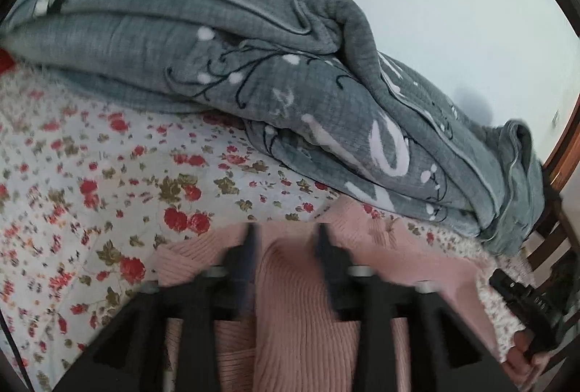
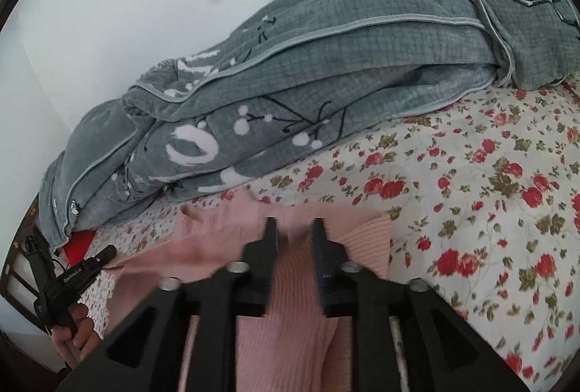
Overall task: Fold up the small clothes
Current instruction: 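Lift the gripped hem with both tools and fold it toward the collar, then open both tools and release the folded hem onto the sweater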
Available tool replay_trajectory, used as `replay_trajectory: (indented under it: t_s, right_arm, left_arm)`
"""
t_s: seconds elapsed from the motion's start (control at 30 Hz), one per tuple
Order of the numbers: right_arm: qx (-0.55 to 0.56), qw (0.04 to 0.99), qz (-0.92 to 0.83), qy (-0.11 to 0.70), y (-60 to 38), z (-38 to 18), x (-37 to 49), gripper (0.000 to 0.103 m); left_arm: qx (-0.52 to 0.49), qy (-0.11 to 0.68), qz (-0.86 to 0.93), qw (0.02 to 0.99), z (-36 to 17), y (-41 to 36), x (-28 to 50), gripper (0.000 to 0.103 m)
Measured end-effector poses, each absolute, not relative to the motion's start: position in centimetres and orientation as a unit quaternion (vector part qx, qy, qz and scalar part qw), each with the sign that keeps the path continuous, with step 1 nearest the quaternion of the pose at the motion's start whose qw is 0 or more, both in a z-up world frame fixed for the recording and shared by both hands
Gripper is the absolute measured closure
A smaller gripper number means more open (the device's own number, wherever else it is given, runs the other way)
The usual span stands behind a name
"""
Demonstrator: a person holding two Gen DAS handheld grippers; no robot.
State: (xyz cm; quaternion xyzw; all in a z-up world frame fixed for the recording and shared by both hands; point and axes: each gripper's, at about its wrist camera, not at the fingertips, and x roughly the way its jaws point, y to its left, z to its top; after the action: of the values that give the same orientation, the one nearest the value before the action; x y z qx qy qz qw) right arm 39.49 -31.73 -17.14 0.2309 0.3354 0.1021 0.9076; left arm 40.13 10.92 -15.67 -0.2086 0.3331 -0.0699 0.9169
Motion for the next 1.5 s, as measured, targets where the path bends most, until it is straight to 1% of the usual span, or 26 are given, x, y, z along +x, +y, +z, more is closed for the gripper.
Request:
replay_trajectory:
  t_s: [0.03, 0.1, 0.17, 0.27, 0.33, 0.4, 0.47, 0.5, 0.53, 0.57, 0.6, 0.63, 0.67, 0.7, 0.77, 0.83, 0.87, 0.97, 1.0, 1.07, 1.17, 1.3, 1.5]
  right_arm:
    - [0.232, 0.91, 0.105, 0.329, -31.8, -17.5, 39.3, 0.055]
    - [0.222, 0.911, 0.103, 0.332, -31.7, -18.1, 39.2, 0.055]
    - [0.207, 0.907, 0.096, 0.354, -31.3, -18.5, 39.8, 0.055]
    - [0.184, 0.903, 0.089, 0.379, -30.9, -18.6, 40.6, 0.055]
    - [0.167, 0.905, 0.083, 0.382, -30.6, -18.4, 40.9, 0.055]
    - [0.156, 0.907, 0.081, 0.382, -30.5, -18.3, 41.2, 0.055]
    - [0.145, 0.906, 0.075, 0.39, -30.1, -18.9, 41.6, 0.055]
    - [0.138, 0.905, 0.074, 0.396, -29.9, -19.3, 41.9, 0.056]
    - [0.13, 0.902, 0.073, 0.405, -29.5, -19.8, 42.2, 0.06]
    - [0.12, 0.899, 0.069, 0.416, -29.2, -20.3, 42.6, 0.063]
    - [0.11, 0.897, 0.064, 0.423, -28.9, -20.6, 42.9, 0.069]
    - [0.105, 0.899, 0.063, 0.421, -28.7, -20.8, 42.9, 0.08]
    - [0.105, 0.902, 0.066, 0.413, -28.7, -20.6, 42.8, 0.09]
    - [0.111, 0.908, 0.077, 0.398, -28.8, -20.3, 42.5, 0.097]
    - [0.134, 0.92, 0.116, 0.35, -29.2, -19.3, 41.3, 0.097]
    - [0.133, 0.926, 0.117, 0.333, -29.2, -18.8, 41.0, 0.097]
    - [0.129, 0.927, 0.115, 0.334, -29.1, -18.8, 41.1, 0.097]
    - [0.129, 0.914, 0.096, 0.373, -29.0, -20.1, 42.3, 0.097]
    - [0.141, 0.905, 0.09, 0.39, -29.4, -20.7, 42.8, 0.097]
    - [0.158, 0.897, 0.086, 0.403, -30.0, -21.2, 43.1, 0.097]
    - [0.155, 0.897, 0.079, 0.407, -29.9, -21.4, 43.0, 0.097]
    - [0.121, 0.904, 0.063, 0.404, -28.9, -21.1, 42.7, 0.096]
    - [0.113, 0.906, 0.057, 0.403, -29.0, -21.0, 42.3, 0.093]
  left_arm:
    - [-0.22, 0.328, -0.079, 0.915, -15.9, 11.4, 39.9, 0.048]
    - [-0.228, 0.326, -0.088, 0.913, -16.1, 11.6, 39.9, 0.048]
    - [-0.212, 0.342, -0.088, 0.911, -15.8, 11.2, 40.3, 0.048]
    - [-0.167, 0.351, -0.081, 0.918, -14.9, 9.9, 40.9, 0.048]
    - [-0.131, 0.361, -0.076, 0.92, -14.6, 8.7, 41.6, 0.048]
    - [-0.093, 0.378, -0.073, 0.918, -15.1, 7.5, 42.3, 0.048]
    - [-0.075, 0.391, -0.064, 0.915, -16.5, 6.8, 42.7, 0.048]
    - [-0.074, 0.398, -0.062, 0.912, -17.1, 6.8, 42.8, 0.056]
    - [-0.075, 0.401, -0.061, 0.911, -17.8, 6.8, 42.7, 0.065]
    - [-0.076, 0.402, -0.059, 0.911, -18.2, 7.0, 42.7, 0.089]
    - [-0.085, 0.402, -0.057, 0.91, -18.5, 7.4, 42.7, 0.095]
    - [-0.096, 0.396, -0.059, 0.911, -18.5, 7.8, 42.5, 0.096]
    - [-0.116, 0.375, -0.061, 0.918, -18.2, 8.7, 41.9, 0.096]
    - [-0.13, 0.357, -0.062, 0.923, -17.9, 9.3, 41.3, 0.096]
    - [-0.15, 0.331, -0.057, 0.93, -17.4, 10.4, 40.4, 0.096]
    - [-0.158, 0.322, -0.046, 0.932, -17.4, 11.0, 40.1, 0.096]
    - [-0.156, 0.326, -0.04, 0.931, -17.5, 11.0, 40.2, 0.096]
    - [-0.138, 0.363, -0.024, 0.921, -18.6, 10.5, 41.2, 0.095]
    - [-0.132, 0.377, -0.018, 0.917, -18.9, 10.2, 41.6, 0.093]
    - [-0.126, 0.394, -0.012, 0.91, -19.4, 10.1, 42.1, 0.092]
    - [-0.117, 0.399, -0.009, 0.91, -19.5, 9.8, 42.2, 0.089]
    - [-0.09, 0.4, -0.004, 0.912, -19.6, 9.1, 42.0, 0.087]
    - [-0.087, 0.401, -0.005, 0.912, -19.8, 9.1, 42.1, 0.086]
